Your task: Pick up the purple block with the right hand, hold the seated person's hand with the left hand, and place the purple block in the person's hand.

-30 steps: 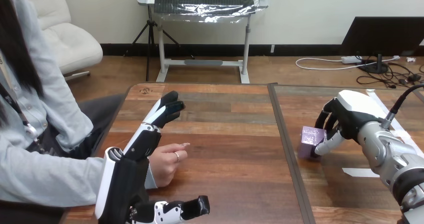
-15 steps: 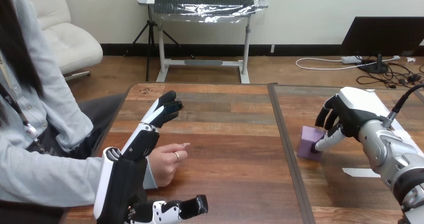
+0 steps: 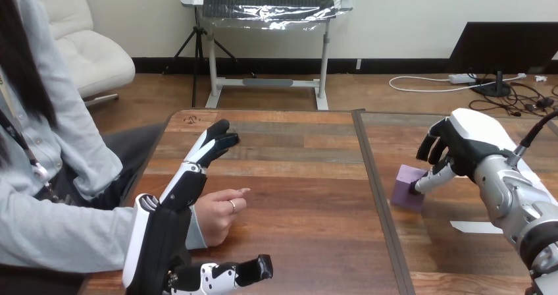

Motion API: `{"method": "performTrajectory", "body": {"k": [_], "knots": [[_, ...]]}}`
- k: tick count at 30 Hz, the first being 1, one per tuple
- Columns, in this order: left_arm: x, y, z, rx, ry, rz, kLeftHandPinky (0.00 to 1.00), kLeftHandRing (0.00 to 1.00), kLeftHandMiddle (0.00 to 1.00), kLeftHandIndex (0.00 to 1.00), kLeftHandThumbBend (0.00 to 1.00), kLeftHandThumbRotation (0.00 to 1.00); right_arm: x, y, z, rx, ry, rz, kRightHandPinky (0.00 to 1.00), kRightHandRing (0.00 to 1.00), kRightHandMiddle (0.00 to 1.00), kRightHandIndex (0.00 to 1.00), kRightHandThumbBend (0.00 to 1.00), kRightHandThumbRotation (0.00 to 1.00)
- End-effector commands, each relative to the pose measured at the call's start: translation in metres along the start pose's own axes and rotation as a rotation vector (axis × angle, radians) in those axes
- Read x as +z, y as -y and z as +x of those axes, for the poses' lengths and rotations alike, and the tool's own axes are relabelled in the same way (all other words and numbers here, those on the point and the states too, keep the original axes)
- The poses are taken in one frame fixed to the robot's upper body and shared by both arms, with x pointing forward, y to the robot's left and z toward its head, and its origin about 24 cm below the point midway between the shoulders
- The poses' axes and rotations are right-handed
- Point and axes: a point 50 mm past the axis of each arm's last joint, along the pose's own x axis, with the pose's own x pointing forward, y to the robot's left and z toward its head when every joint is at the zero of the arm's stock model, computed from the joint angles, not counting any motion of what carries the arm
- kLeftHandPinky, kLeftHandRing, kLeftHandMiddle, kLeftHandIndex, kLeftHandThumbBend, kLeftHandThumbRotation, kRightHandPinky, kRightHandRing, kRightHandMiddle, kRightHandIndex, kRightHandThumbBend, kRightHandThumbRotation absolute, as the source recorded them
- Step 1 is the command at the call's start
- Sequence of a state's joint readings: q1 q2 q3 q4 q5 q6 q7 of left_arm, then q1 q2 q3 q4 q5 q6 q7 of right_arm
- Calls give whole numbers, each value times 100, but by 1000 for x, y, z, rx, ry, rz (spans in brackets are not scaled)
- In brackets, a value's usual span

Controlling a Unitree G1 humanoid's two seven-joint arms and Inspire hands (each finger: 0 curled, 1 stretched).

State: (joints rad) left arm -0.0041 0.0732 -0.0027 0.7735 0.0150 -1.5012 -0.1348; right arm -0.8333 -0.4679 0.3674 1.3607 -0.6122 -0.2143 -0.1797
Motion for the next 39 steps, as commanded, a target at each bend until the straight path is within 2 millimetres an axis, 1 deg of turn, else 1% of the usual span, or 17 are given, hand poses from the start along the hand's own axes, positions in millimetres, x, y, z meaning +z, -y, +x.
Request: {"method": "performTrajectory", "body": {"k": [1,11,26,33,39], "knots": [[0,-2,16,12,48,18,88,93,91,83,100,48,13,30,6,-117,50,50,43,49,55,52,85,0],[0,-4,15,9,22,61,89,92,90,85,100,46,15,32,6,-136,65,102,40,47,52,52,85,0],[-1,-5,16,-1,1,71,89,92,91,87,100,46,16,30,6,-122,66,114,39,45,51,51,86,0],[-1,-6,17,-2,6,71,88,91,90,87,100,46,17,29,7,-111,67,127,42,48,52,52,87,0],[-1,-6,17,-4,9,84,87,90,89,87,100,46,17,27,7,-97,67,142,46,51,56,55,92,0]]}}
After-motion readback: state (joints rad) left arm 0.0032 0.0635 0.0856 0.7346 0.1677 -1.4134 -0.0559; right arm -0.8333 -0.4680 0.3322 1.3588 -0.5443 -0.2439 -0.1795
